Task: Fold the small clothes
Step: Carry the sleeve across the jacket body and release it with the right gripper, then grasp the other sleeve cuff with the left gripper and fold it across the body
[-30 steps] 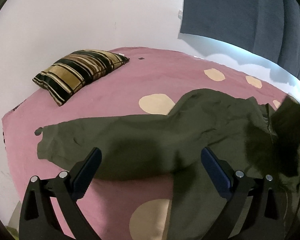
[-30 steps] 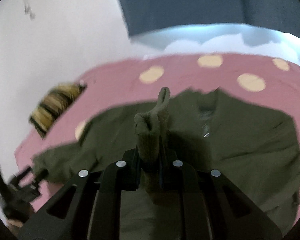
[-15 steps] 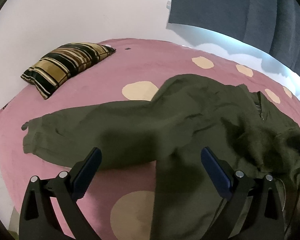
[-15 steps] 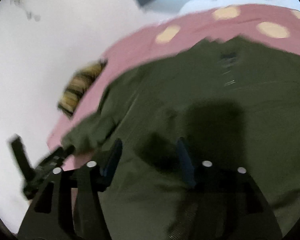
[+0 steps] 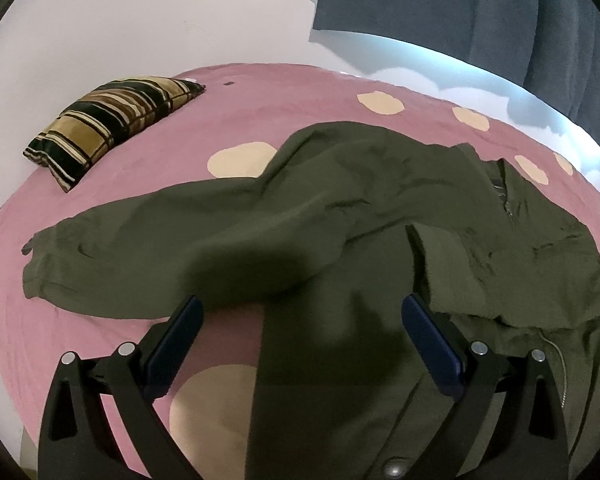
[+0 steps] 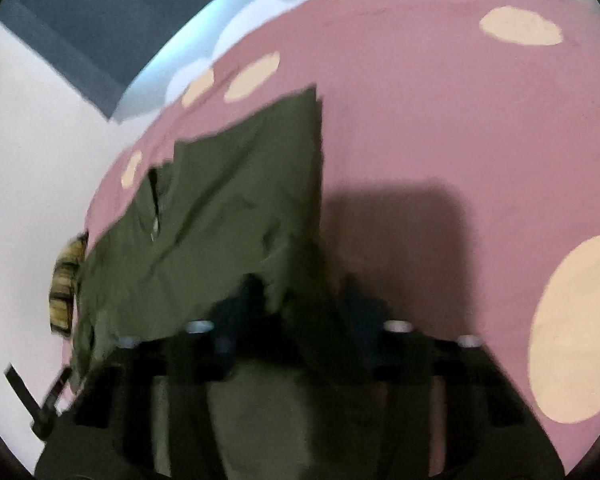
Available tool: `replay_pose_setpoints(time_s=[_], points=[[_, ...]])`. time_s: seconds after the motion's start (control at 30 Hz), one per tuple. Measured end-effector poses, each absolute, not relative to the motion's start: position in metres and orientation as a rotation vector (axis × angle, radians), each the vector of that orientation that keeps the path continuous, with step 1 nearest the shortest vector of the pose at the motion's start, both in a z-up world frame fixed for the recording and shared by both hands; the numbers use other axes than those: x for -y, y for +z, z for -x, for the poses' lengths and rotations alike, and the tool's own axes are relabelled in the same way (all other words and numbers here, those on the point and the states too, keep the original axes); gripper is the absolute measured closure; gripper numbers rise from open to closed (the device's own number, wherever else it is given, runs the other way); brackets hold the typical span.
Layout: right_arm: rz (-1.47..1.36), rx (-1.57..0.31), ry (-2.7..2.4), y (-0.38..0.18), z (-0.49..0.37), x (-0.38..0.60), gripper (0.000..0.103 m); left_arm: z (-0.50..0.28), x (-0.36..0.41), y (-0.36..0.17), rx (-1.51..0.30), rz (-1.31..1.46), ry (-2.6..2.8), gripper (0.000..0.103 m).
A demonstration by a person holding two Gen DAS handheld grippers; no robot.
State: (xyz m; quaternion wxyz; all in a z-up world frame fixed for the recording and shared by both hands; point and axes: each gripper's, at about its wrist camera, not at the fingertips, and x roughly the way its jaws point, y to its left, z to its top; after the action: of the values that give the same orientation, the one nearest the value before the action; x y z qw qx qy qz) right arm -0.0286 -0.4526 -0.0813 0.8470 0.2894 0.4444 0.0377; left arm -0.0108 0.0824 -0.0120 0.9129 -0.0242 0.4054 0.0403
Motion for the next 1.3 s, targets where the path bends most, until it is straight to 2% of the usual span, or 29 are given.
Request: replay_pose_setpoints(time_s=[0.1,0.27,0.37,0.6,0.67,0.87,1.03,1.3], points=[[-0.564,-0.963,0.075,-0.092,0.026,0.456,0.088,0.011,-0.080,-0.013,-0.831,0.043,0.076,0.004],[-0.560,-0.942,0.074,-0.096,0.026,0.459,0.089,0.009,-0.076,-0.018,-0.848,0.043,0.063,0.004],[-0.538,-0.917,0.047,-0.086,0.032,0.457,0.085,0.009,-0.074,-0.018,-0.850,0.049,0.055,0.004],[-0.490,-0.733,0.043,-0.037,0.048,0.417,0.070,0.013,-0.074,-0.012,-0.815,0.049,0.058,0.004],[-0.498,-0.753,0.151,-0.034,0.039,0.390,0.065,0.013,-0.076,-0.011,-0.821,0.064,0.058,0.004],[-0.447,-0.863,0.338,-0.052,0.006,0.307,0.059,0.017,-0.106,-0.004,-0.827,0.153,0.092,0.004],[-0.421,-0.943,0.389,-0.077,-0.007,0.265,0.058,0.028,-0.169,-0.010,-0.849,0.305,0.104,0.004],[-0.425,-0.960,0.387,-0.084,0.003,0.259,0.051,0.059,-0.287,-0.044,-0.827,0.641,0.217,0.005]])
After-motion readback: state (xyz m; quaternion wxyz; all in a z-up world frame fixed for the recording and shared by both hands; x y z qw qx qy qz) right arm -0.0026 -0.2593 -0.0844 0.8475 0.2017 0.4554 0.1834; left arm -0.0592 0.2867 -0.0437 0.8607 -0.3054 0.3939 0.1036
